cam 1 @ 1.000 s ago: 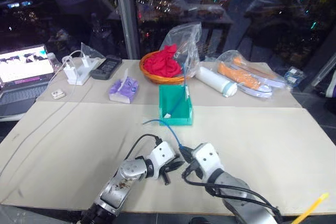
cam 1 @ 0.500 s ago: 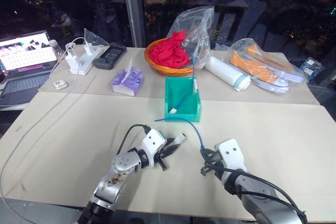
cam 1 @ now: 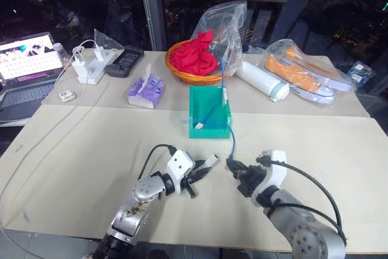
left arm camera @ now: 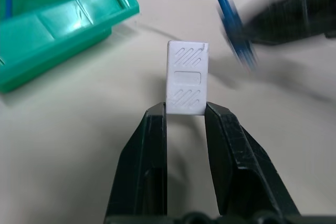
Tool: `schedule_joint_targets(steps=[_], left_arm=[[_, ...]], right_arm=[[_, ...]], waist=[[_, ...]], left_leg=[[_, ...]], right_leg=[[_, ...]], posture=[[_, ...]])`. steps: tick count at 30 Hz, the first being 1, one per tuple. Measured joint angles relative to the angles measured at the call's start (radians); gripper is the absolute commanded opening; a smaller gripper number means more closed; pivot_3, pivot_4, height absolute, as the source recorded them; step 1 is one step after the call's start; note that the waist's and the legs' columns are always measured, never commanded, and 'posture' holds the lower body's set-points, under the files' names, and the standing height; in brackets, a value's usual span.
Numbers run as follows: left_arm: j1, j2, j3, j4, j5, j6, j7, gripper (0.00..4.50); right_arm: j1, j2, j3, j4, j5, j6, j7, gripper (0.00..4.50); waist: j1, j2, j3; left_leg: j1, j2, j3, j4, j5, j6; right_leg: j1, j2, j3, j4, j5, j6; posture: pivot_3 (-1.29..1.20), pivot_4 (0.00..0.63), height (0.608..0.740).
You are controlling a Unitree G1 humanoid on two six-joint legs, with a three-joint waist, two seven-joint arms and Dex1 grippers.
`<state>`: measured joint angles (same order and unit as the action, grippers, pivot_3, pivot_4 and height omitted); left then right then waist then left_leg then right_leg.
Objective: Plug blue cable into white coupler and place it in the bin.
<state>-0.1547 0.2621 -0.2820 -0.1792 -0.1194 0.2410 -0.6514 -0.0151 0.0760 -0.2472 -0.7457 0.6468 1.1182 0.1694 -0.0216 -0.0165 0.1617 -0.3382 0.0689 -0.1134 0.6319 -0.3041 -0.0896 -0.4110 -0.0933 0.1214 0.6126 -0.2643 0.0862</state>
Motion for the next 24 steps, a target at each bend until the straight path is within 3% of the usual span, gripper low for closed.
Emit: schedule_joint_targets(steps=[6, 9, 16, 24], left_arm=[[0.003, -0.036, -0.032, 0.035, -0.001, -0.064, -0.023, 0.59], [0.002, -0.050, -0.050, 0.060, -0.001, -0.090, -0.034, 0.59], [-0.004, -0.085, -0.065, 0.085, -0.002, -0.132, -0.040, 0.59], [-0.003, -0.092, -0.070, 0.089, -0.001, -0.134, -0.031, 0.59]], right_arm=[[-0.013, 0.002, -0.080, 0.007, 0.336, 0.006, -0.153, 0.00], [-0.013, 0.002, -0.079, 0.012, 0.430, -0.011, -0.223, 0.00], [0.000, 0.001, -0.070, 0.041, 0.514, -0.161, -0.345, 0.00], [0.039, -0.005, -0.009, 0.058, 0.554, -0.276, -0.384, 0.00]], waist=[[-0.001, 0.001, 0.000], [-0.012, 0.001, 0.001], [-0.024, 0.001, 0.001], [-0.025, 0.001, 0.001]], left_leg=[[-0.002, 0.000, 0.000, 0.000, 0.000, 0.000], [-0.002, 0.000, 0.000, 0.000, -0.001, 0.002], [-0.002, 0.000, 0.000, 0.003, -0.001, 0.003], [-0.002, 0.000, 0.000, 0.006, -0.001, 0.003]], right_leg=[[-0.002, 0.000, 0.000, 0.000, 0.000, 0.000], [-0.002, 0.000, 0.000, 0.002, 0.000, 0.000], [-0.002, 0.000, 0.000, 0.004, 0.000, 0.000], [-0.002, 0.000, 0.001, 0.008, 0.000, 0.000]], posture=[[0.00, 0.150, 0.722], [0.00, 0.150, 0.722], [0.00, 0.150, 0.722], [0.00, 0.150, 0.722]])
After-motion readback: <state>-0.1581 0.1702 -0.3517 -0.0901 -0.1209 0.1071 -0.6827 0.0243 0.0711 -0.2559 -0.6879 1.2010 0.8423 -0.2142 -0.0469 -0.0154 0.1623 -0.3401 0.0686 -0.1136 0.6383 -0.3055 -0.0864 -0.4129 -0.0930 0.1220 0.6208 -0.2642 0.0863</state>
